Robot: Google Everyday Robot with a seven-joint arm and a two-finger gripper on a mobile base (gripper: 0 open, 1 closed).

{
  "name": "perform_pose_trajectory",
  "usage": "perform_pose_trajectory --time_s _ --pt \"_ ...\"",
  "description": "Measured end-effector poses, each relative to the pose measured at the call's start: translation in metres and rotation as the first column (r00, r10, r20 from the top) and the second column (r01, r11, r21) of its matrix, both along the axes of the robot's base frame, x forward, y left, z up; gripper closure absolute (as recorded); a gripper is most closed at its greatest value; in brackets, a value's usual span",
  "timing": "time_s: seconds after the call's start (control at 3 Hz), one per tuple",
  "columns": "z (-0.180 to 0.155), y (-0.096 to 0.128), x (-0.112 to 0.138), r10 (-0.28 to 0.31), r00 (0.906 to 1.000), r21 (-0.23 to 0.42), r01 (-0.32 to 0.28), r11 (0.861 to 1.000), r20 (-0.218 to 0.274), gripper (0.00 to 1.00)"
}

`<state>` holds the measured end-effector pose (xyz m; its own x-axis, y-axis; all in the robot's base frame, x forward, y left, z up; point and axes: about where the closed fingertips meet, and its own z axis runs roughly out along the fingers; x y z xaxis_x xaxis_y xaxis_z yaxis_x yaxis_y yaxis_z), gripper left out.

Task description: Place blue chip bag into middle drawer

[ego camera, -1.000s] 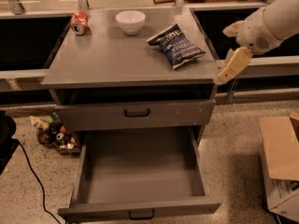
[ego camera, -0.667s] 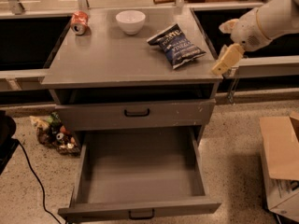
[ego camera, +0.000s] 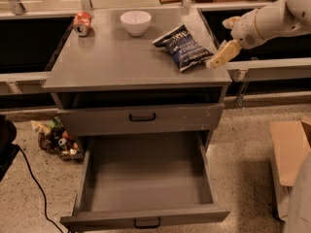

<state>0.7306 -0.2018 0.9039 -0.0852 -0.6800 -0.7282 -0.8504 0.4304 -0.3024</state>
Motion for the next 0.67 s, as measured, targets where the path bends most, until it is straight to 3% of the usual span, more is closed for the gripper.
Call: perform_pose_trajectory --time_s 0.67 --pt "-0.026 0.018 0.049 0.009 0.9999 0.081 -0.008 0.997 -0.012 0.0"
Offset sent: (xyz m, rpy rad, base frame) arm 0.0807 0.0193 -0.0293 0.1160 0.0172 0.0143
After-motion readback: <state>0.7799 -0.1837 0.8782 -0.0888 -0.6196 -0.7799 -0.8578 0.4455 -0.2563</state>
